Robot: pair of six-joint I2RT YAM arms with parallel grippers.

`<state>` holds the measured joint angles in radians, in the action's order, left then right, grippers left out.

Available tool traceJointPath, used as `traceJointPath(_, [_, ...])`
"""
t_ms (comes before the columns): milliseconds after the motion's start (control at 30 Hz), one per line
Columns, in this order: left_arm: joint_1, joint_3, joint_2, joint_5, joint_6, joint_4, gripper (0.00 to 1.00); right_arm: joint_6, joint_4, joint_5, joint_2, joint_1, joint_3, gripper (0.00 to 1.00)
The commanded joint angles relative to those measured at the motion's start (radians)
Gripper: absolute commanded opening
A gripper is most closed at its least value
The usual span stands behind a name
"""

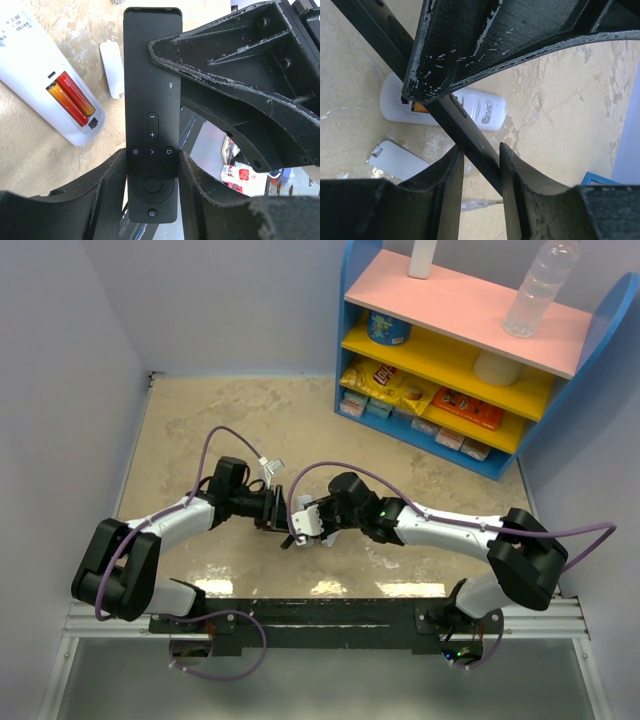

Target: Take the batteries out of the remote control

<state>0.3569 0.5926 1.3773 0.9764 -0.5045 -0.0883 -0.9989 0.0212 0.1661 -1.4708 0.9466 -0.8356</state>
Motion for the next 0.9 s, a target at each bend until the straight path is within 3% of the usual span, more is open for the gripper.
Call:
traceJointPath(0, [0.025, 0.018, 0.005, 0.091, 0.026, -0.033, 0.0, 0.005, -0.086, -0.126, 0.0, -0.045, 0.004, 0.36])
traceJointPath(500, [0.013, 0.039, 0.025, 0.051, 0.047, -0.071, 0.0, 0.045, -0.086, -0.123, 0.0, -0.054, -0.007, 0.4])
traceJointPath(867, [-0.036, 0.088, 0.012, -0.159, 0.07, -0.159, 0.0, 0.204, -0.084, -0.154, 0.033, -0.062, -0.002, 0.41])
